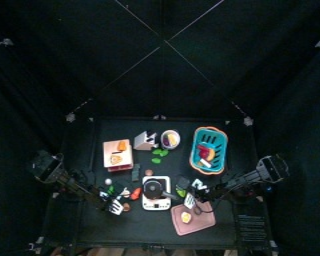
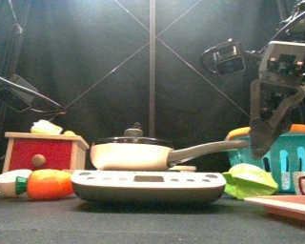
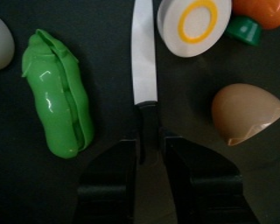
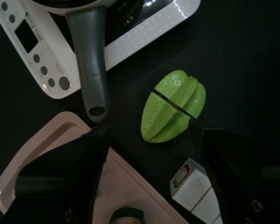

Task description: Grab pairing knife

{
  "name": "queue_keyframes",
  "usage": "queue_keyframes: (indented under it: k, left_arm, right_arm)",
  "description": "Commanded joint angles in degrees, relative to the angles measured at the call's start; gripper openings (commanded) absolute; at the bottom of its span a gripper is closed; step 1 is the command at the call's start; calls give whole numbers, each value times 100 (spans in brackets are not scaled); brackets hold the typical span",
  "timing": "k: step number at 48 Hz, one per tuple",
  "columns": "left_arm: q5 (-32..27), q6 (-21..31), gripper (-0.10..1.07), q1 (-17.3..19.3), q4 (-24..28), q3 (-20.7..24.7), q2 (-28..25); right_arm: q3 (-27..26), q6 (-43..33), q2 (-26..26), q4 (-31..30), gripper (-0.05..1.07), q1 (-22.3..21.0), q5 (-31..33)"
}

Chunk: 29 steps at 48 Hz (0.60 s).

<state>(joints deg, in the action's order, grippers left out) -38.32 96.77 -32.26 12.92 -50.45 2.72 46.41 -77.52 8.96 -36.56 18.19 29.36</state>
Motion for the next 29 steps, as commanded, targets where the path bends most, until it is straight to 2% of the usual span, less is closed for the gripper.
queue_keyframes:
  k: [1, 10, 29]
  left_arm:
    - [105, 9, 53, 18, 18, 62, -18]
    - [44, 9, 53, 18, 97, 53, 308]
    - [-466, 9, 53, 44, 387, 26, 1134]
  right_arm:
    - [-132, -9, 79, -9, 100, 0, -9]
    - [-132, 18, 88, -9, 100, -26, -18]
    - [-141, 26, 79, -18, 100, -97, -9]
